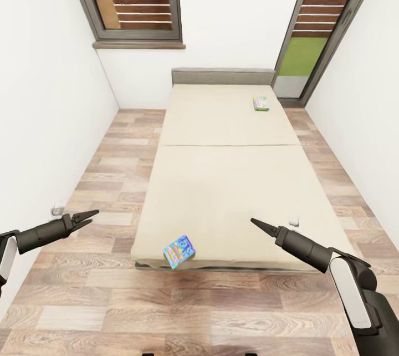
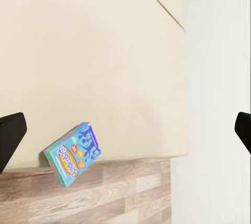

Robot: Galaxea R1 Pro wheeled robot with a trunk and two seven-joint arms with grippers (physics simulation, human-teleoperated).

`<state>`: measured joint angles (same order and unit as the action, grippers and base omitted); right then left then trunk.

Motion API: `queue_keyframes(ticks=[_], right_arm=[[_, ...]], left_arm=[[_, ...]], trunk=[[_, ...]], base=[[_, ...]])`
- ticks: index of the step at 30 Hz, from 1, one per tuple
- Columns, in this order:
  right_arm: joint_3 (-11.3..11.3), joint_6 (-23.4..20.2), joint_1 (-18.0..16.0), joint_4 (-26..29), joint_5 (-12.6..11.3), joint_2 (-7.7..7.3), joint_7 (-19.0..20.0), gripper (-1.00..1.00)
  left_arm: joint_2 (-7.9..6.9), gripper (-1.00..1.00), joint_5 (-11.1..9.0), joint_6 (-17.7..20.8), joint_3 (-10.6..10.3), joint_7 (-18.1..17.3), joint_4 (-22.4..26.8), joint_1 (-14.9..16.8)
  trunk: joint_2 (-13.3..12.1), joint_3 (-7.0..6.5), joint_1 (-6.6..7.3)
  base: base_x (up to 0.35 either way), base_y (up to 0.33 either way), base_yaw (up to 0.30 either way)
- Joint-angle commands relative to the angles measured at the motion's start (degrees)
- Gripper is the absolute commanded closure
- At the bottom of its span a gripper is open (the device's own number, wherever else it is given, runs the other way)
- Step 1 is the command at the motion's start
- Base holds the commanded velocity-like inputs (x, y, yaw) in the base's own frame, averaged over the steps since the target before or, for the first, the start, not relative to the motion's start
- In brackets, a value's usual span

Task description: Put all the toys in the child's room - the three board games (two on the bed and one on the table), the two jigsaw puzzles on the table, and the tennis ball on the table - inside the toy box on the table in the child's room.

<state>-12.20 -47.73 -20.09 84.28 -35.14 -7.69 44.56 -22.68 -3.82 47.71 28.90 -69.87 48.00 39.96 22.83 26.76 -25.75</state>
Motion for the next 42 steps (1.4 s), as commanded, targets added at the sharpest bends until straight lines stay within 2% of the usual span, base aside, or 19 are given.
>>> queue_keyframes(ticks=[1,5,9,31,33,37,42], right_arm=[[-0.1,-0.3,0.0,0.0,-0.1,-0.01,0.1,-1.00],[-0.1,-0.3,0.1,0.1,0.0,-0.01,0.1,-1.00],[-0.1,-0.3,0.1,0.1,0.2,0.03,0.1,-1.00],[-0.3,-0.3,0.1,0.0,0.4,-0.11,0.1,-1.00],[-0.3,-0.3,0.1,0.0,0.3,-0.12,0.1,-1.00],[-0.3,-0.2,0.1,0.0,0.4,-0.08,0.1,-1.00],[-0.2,-0.2,0.1,0.0,0.4,-0.04,0.0,-1.00]], left_arm=[[0.00,-1.00,-0.1,0.5,0.0,-0.6,0.0,0.0],[0.00,-1.00,0.0,0.4,0.0,-4.7,0.0,0.0],[0.01,-1.00,0.0,0.4,0.0,-6.5,0.0,0.0],[0.16,-1.00,0.0,0.3,-0.1,-7.2,0.0,0.0],[0.21,-1.00,0.0,-0.1,-0.7,-7.2,0.0,0.0],[0.14,-1.00,-0.1,-1.4,-3.5,-7.7,0.0,0.0],[0.10,-1.00,-0.1,-1.7,-4.4,-8.9,0.0,0.0]], trunk=[[0.1,-0.02,-0.03],[0.1,-0.40,-0.03],[0.1,-0.78,-0.03],[0.1,-2.88,-0.03],[0.1,-3.07,-0.03],[0.1,-3.45,-0.03],[0.1,-3.93,-0.03]], base=[[0.000,0.000,0.000],[0.000,0.000,0.000],[0.000,0.000,0.000],[0.000,0.000,0.000],[0.000,0.000,0.000],[0.000,0.000,0.000],[0.000,0.000,0.000]])
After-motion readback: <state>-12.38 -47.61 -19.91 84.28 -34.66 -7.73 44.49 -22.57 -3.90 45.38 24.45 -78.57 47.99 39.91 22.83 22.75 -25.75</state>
